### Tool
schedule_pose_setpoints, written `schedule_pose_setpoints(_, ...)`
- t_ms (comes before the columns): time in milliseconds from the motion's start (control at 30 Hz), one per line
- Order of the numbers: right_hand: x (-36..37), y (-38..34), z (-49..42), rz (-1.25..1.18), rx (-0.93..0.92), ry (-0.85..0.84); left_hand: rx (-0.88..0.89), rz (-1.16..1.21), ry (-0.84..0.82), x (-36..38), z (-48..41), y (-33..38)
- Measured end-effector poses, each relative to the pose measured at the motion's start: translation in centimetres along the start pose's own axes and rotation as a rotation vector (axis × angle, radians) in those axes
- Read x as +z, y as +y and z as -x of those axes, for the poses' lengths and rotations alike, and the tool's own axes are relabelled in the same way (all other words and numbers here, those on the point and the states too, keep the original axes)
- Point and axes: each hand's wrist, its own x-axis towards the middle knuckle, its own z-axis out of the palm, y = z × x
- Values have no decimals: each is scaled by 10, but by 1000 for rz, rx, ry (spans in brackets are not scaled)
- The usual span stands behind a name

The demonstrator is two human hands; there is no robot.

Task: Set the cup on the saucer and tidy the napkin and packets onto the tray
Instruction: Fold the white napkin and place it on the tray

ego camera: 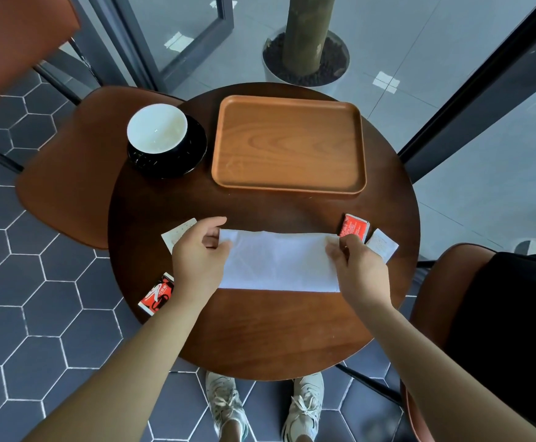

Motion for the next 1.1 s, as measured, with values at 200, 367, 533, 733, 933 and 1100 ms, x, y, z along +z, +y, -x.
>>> schedule_pose_setpoints(200, 6, -8, -7, 99, -14, 33, 67, -103, 21, 5, -2, -4)
schedule_pose_setpoints(367, 5, -8, -10, 91, -9, 40, 122, -158, 42, 6, 1, -5)
schedule_pose_setpoints(533, 6, -7, -12, 108, 23, 27, 124, -287, 44, 9, 3, -4)
schedule_pose_setpoints(733, -2, -10, 19, 160, -283, 254, 554, -519, -36, 11, 26, -5)
schedule_pose_setpoints(933, 43, -42, 34, 399, -562, -41, 653, -945, -346, 25, 23, -28)
schedule_pose_setpoints(1100, 46, -15, 18, 609, -457, -98, 597, -1014, -393, 28, 19, -42)
